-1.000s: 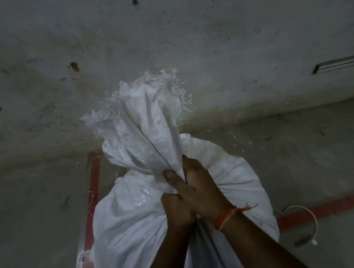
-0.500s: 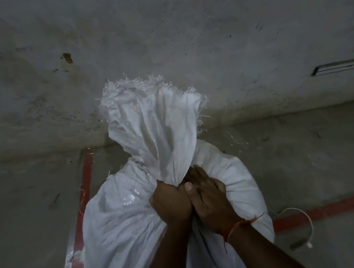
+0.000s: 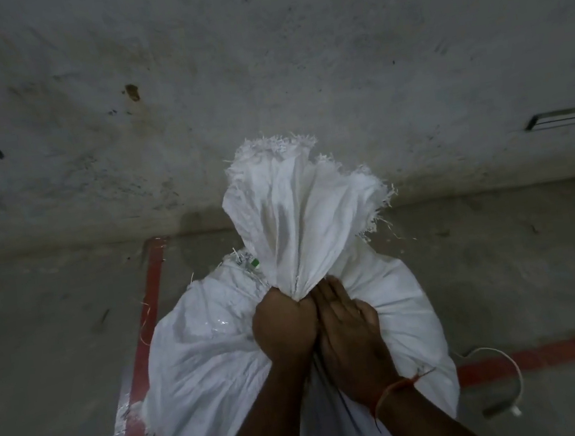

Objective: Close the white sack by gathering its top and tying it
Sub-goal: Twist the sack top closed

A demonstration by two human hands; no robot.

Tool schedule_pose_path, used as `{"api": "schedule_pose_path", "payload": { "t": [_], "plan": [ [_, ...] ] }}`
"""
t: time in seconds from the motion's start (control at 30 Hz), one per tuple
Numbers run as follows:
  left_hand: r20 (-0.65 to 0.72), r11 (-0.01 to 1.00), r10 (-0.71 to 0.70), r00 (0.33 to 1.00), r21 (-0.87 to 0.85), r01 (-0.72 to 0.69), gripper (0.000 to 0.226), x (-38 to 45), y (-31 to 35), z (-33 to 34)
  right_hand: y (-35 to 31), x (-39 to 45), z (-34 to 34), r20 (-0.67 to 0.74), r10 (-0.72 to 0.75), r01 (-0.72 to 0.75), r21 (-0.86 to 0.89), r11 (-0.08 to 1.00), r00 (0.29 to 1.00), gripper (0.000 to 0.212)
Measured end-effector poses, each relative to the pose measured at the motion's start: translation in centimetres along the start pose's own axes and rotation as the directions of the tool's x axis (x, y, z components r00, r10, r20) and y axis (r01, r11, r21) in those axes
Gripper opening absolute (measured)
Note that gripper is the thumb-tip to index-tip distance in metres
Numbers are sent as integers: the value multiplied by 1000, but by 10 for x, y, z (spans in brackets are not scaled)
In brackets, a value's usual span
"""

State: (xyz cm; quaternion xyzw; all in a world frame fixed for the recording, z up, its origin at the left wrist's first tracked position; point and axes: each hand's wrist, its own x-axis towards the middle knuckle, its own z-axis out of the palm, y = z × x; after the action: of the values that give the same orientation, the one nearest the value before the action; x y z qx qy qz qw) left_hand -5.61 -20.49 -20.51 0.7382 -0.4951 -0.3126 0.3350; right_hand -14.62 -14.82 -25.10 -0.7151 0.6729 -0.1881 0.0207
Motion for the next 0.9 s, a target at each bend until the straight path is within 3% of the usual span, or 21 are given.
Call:
{"api": "schedule_pose_path", "payload": {
  "t": [0.2, 0.27, 0.33, 0.47, 0.53, 0.63, 0.73, 0.8, 0.9],
  "plan": [
    [2, 957, -104, 995, -271, 101, 36, -4, 0, 7, 0, 8, 16, 39, 74, -76, 51, 996, 997, 59],
    [12, 905, -118, 993, -410, 113, 44, -5, 1, 9, -1, 13, 16, 57, 72, -77, 91, 993, 996, 57],
    [39, 833, -121, 992, -540, 123, 37, -3, -2, 16, 1, 18, 14, 79, 68, -82, 196, 977, 995, 55],
    [92, 706, -142, 986, -688, 166, 37, 0, 0, 18, 4, 20, 11, 72, 50, -70, 311, 948, 996, 56],
    [41, 708, -180, 983, -688, 158, 47, 1, 4, 17, 6, 19, 10, 55, 15, -39, 459, 888, 998, 54],
    [-2, 765, -160, 987, -632, 123, 40, 3, 8, 20, 10, 17, 3, 2, 87, -65, 681, 730, 996, 55],
    [-54, 841, -118, 992, -536, 71, 35, 8, 7, 27, 5, 12, 0, -26, 161, -118, 574, 810, 987, 67],
    [-91, 886, -108, 990, -461, 55, 32, 10, 7, 28, 2, 10, 5, -30, 103, -78, 450, 890, 994, 71],
    [-88, 927, -120, 989, -367, 80, 38, 10, 8, 28, 7, 14, 7, 84, 63, -93, 415, 905, 994, 78]
  ]
}}
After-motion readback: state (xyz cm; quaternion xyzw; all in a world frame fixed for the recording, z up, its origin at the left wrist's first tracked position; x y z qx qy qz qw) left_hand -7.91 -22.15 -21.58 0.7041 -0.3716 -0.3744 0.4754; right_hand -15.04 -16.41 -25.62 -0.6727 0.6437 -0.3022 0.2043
